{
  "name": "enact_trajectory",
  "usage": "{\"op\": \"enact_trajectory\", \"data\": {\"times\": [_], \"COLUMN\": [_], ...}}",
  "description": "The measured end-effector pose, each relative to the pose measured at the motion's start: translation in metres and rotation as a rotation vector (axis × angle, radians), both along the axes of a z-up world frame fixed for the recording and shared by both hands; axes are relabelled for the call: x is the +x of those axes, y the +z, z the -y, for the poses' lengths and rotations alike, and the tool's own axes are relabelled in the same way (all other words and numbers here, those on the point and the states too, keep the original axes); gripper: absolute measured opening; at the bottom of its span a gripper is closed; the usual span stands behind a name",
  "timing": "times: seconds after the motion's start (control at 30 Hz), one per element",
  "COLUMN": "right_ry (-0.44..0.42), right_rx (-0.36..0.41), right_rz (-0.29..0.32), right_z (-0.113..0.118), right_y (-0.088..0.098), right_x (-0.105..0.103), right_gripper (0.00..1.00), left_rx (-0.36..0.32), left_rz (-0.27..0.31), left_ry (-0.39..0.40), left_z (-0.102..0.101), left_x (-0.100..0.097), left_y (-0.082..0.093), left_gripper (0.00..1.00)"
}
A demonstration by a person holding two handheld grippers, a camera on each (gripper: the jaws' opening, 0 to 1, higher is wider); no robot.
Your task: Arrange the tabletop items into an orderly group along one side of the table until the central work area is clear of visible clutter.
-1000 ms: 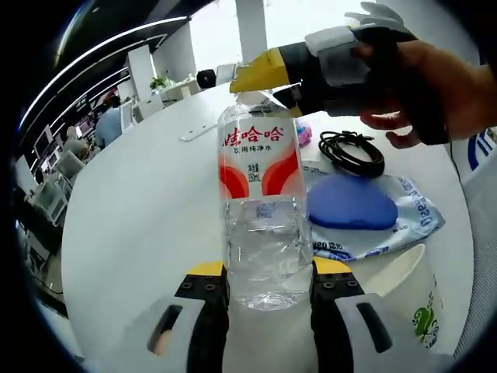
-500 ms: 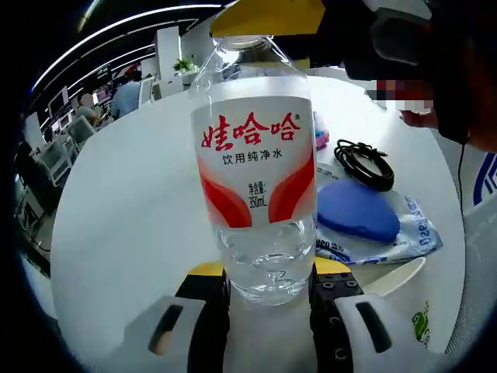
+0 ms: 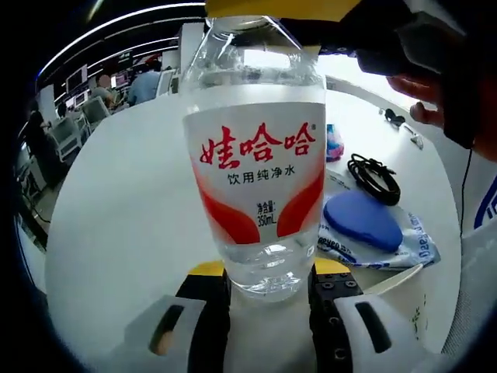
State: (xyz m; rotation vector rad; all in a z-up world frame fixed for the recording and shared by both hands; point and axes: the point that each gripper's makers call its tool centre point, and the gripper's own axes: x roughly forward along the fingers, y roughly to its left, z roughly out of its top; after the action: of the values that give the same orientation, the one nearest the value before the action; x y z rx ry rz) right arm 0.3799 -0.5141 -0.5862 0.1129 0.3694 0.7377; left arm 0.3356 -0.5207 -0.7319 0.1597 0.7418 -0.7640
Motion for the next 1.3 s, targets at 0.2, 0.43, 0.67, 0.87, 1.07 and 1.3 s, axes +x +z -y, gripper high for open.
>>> {"op": "enact_trajectory", "data": {"times": [0.2,0.43,0.67,0.87,1.07,1.3], "right_ry": [0.041,0.078,0.103,0.122,0.134,0.152], "right_rx": [-0.033,-0.056,-0.064,-0.067,-0.062,-0.064], "right_rz": [0.029,0.058,0.080,0.098,0.107,0.121], "right_z": [-0.014,-0.028,-0.039,-0.048,-0.055,-0.063], "right_y": [0.006,0.013,0.018,0.022,0.025,0.028], "right_x": [0.003,0.007,0.010,0.016,0.022,0.030], "right_gripper": [0.16,0.16,0.16,0.16,0.16,0.16], "left_rx": [-0.035,-0.054,-0.049,-0.063,-0.051,-0.061], "left_rz": [0.005,0.020,0.051,0.069,0.087,0.097], "left_ry": [0.033,0.072,0.112,0.147,0.168,0.192], "left_z": [-0.006,-0.014,-0.025,-0.031,-0.041,-0.047], "left_x": [0.006,0.015,0.023,0.032,0.041,0.051], "left_y": [0.005,0.011,0.015,0.020,0.021,0.024], "left_gripper": [0.37,0.37,0.37,0.37,0.37,0.37]}}
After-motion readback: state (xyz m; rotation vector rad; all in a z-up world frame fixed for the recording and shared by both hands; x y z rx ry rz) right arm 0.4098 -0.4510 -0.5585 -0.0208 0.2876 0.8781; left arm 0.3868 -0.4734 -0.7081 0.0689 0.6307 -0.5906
